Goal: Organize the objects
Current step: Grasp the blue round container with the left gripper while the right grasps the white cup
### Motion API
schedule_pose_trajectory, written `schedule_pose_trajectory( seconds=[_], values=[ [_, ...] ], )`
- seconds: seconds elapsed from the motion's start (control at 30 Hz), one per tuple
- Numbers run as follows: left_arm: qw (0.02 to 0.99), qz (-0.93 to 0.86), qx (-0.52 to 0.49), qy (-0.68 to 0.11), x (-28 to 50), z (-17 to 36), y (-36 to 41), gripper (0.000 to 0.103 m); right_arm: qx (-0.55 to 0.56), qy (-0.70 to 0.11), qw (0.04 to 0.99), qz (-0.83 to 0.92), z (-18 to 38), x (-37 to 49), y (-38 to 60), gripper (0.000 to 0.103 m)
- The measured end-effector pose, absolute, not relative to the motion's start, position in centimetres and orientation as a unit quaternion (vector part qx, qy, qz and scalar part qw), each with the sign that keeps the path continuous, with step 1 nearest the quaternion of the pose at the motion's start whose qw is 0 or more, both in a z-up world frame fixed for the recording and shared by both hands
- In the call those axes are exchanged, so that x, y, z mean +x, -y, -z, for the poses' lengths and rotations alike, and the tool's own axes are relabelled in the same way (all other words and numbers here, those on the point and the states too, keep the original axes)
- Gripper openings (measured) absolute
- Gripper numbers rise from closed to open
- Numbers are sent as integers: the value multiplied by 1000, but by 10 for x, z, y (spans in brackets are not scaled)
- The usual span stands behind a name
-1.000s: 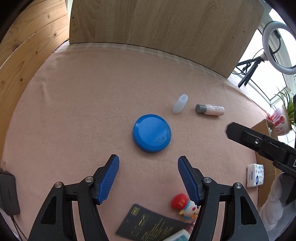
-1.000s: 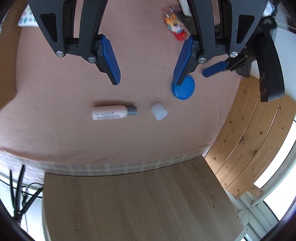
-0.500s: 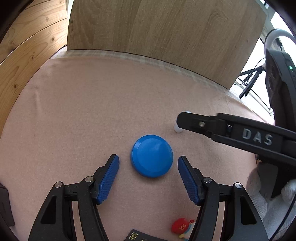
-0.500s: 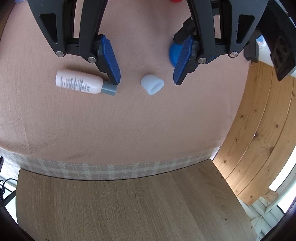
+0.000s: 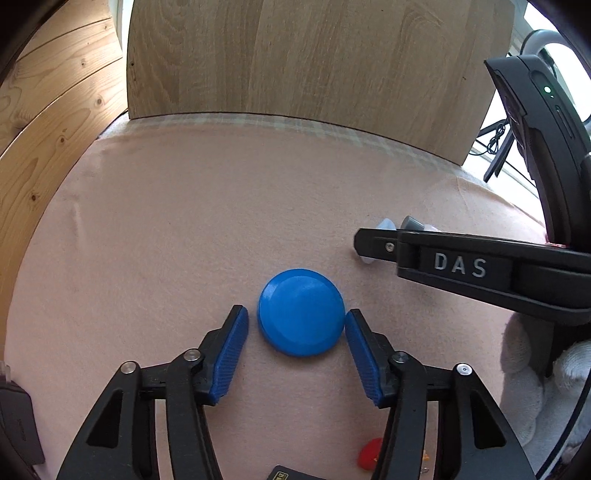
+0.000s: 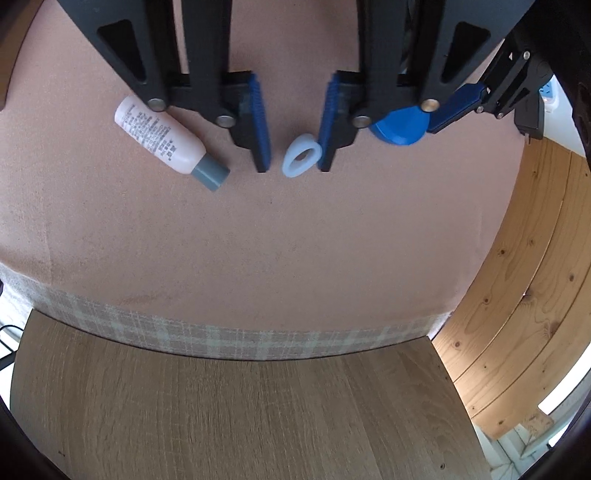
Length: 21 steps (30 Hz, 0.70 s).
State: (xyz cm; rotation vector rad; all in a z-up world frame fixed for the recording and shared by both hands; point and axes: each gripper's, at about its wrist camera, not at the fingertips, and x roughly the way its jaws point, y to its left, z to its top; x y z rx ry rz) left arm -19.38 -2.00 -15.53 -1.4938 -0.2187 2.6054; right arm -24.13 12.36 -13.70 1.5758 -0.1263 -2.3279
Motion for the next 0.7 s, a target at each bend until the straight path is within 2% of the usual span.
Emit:
schedule_pose_trajectory(
  seconds=[0.07,0.37,0.7],
  values=[
    [67,-862,-495,80,-195,155,23,53,555,51,169,813,138,-239,-126,12],
    [66,-860,-498,91,-191,156,25,52,557,35,185,809,135,-215,-130,9],
    [65,-850,-511,111,-182,150,27,52,556,75,194,805,122,-176,-158,9]
  ],
)
